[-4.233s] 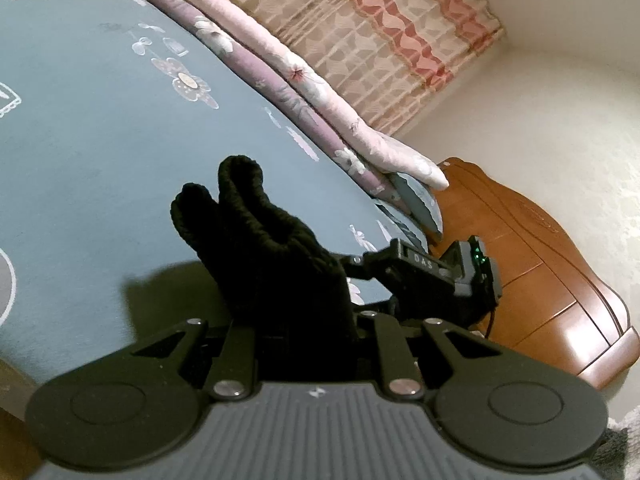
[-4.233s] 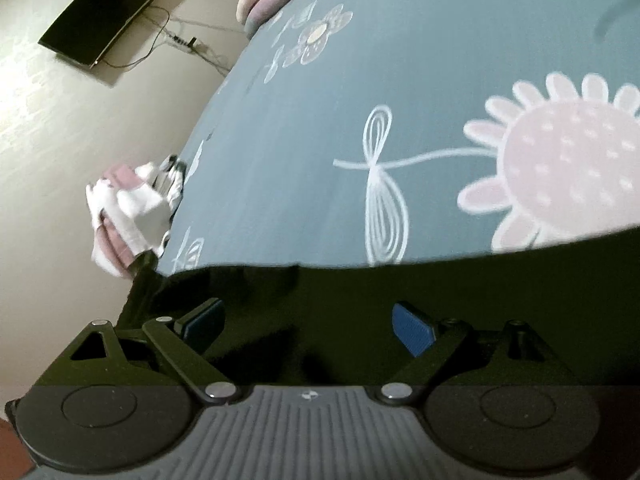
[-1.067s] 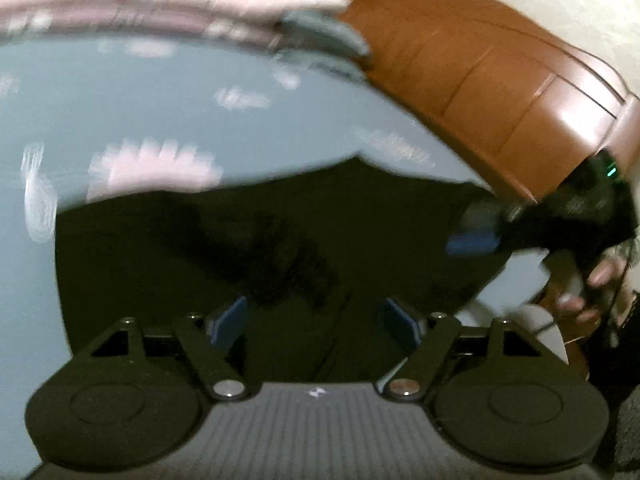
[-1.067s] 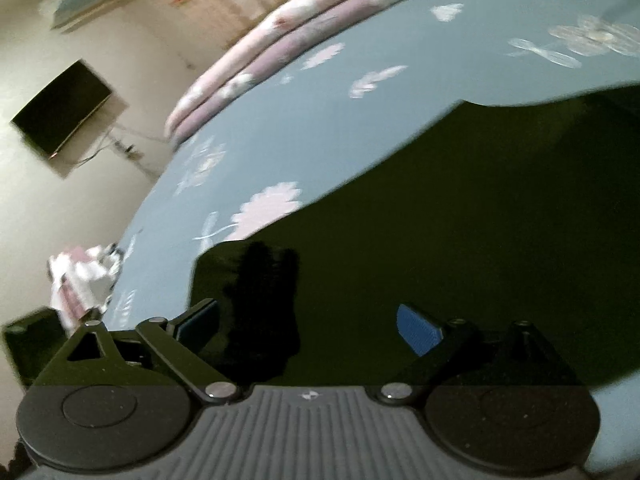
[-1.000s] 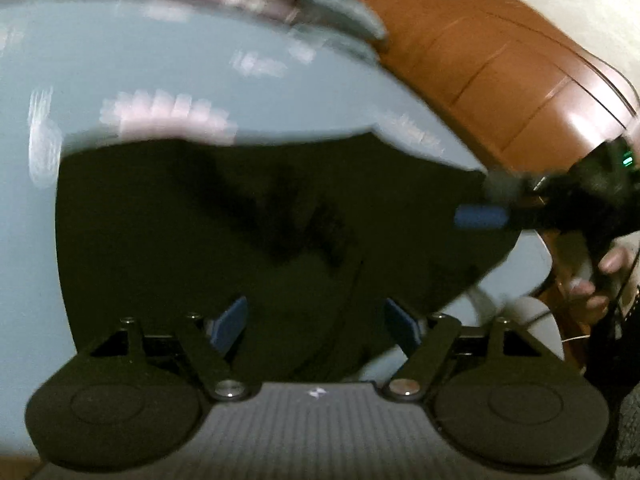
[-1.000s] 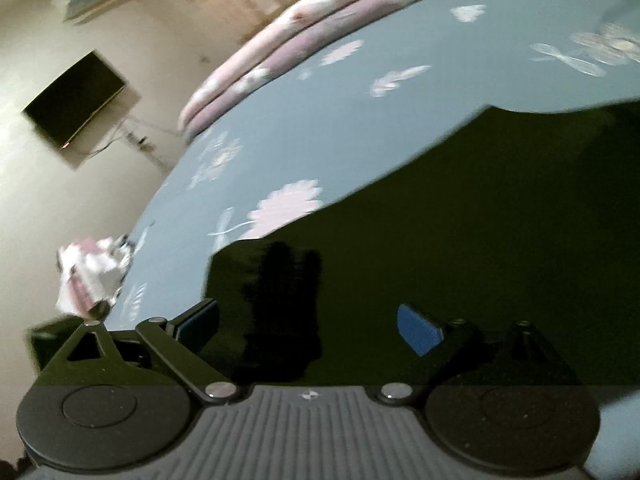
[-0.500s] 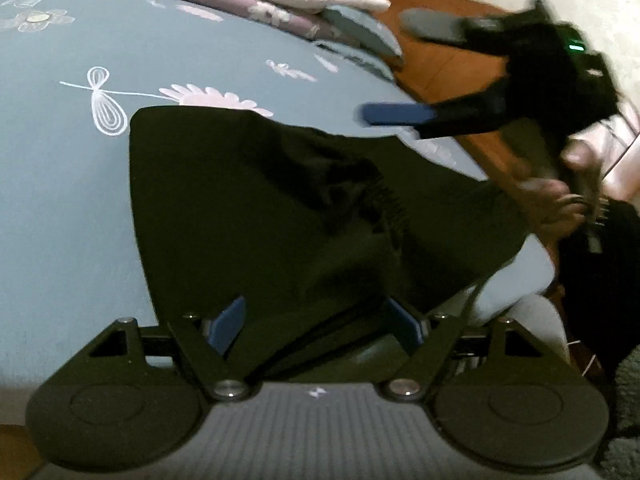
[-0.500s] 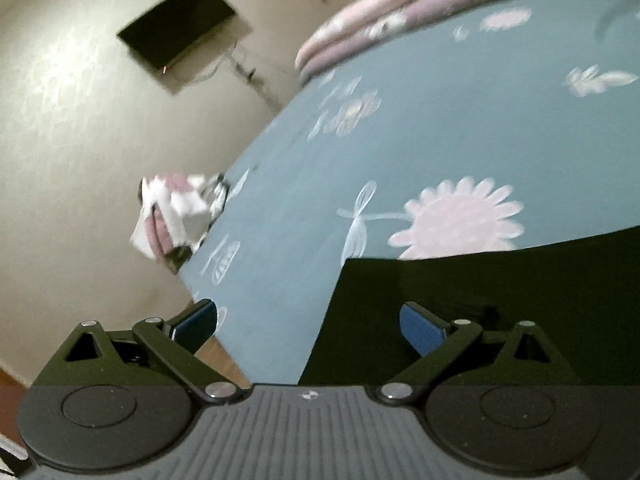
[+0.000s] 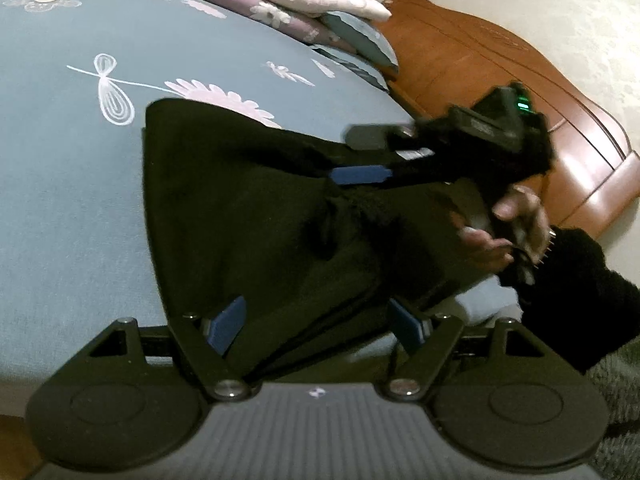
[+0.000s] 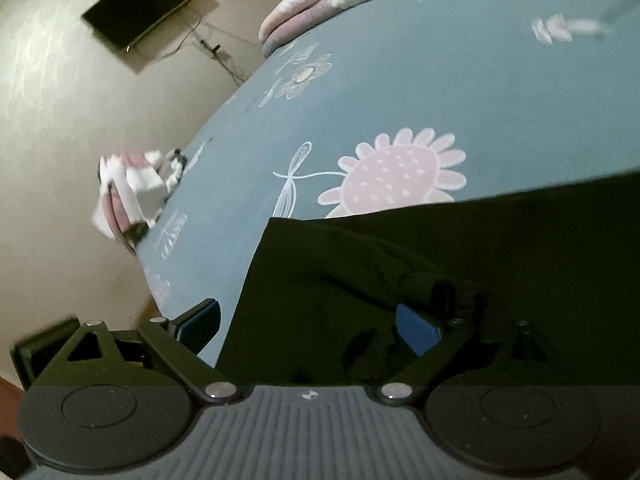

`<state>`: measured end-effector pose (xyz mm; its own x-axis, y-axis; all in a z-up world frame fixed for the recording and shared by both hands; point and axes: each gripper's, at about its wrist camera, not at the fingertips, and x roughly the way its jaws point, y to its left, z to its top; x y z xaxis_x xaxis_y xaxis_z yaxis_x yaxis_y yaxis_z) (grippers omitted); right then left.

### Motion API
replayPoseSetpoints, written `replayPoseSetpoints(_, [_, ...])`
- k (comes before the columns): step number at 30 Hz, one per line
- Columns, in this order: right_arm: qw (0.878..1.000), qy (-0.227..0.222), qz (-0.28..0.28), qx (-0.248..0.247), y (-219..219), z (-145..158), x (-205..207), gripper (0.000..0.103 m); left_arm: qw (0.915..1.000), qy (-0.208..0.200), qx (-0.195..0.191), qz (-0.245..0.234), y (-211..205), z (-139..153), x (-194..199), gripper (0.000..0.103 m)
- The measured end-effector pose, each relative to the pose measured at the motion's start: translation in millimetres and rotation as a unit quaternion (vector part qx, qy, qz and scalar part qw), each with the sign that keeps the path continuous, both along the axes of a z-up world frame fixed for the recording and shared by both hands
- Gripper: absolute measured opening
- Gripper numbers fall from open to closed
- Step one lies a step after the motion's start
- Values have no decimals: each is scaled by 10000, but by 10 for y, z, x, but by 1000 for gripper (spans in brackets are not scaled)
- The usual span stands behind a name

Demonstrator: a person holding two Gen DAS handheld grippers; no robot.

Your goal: Fold clothes

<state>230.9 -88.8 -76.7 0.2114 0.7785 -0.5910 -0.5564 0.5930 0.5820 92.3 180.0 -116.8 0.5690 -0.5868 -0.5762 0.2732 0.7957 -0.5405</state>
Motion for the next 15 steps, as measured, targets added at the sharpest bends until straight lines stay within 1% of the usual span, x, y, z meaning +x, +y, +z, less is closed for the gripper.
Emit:
replayPoseSetpoints(1, [9998,-183,97,-75,9,81,-68,99,10000,-23,8,25,24,33,5,78])
replayPoseSetpoints(3, [9980,-502,388,-72,3,236,-228,101,9998,-187,-34,69,97,158,23,78])
replayPoseSetpoints(5, [9959,-662,614,12,-2,327,-346,102,9992,-365,-120,136,180,311,90,78])
replayPoseSetpoints(7, [9939,-732,819,100,15,336,-446,103,9982,-501,-222,236,257,454,207,80])
replayPoseSetpoints(9, [9928,-688,978,78,47,244,-516,103,9974,-565,-343,299,302,539,392,82])
replayPoseSetpoints(11, [9932,-551,1020,-128,72,83,-554,103,9971,-535,-406,351,279,552,583,82])
replayPoseSetpoints(14, [9940,-416,931,-392,50,-159,-565,103,9981,-438,-176,406,175,440,933,82])
replayPoseSetpoints(15, [9944,-417,904,-350,26,-213,-577,103,9983,-383,-45,445,146,374,1054,82])
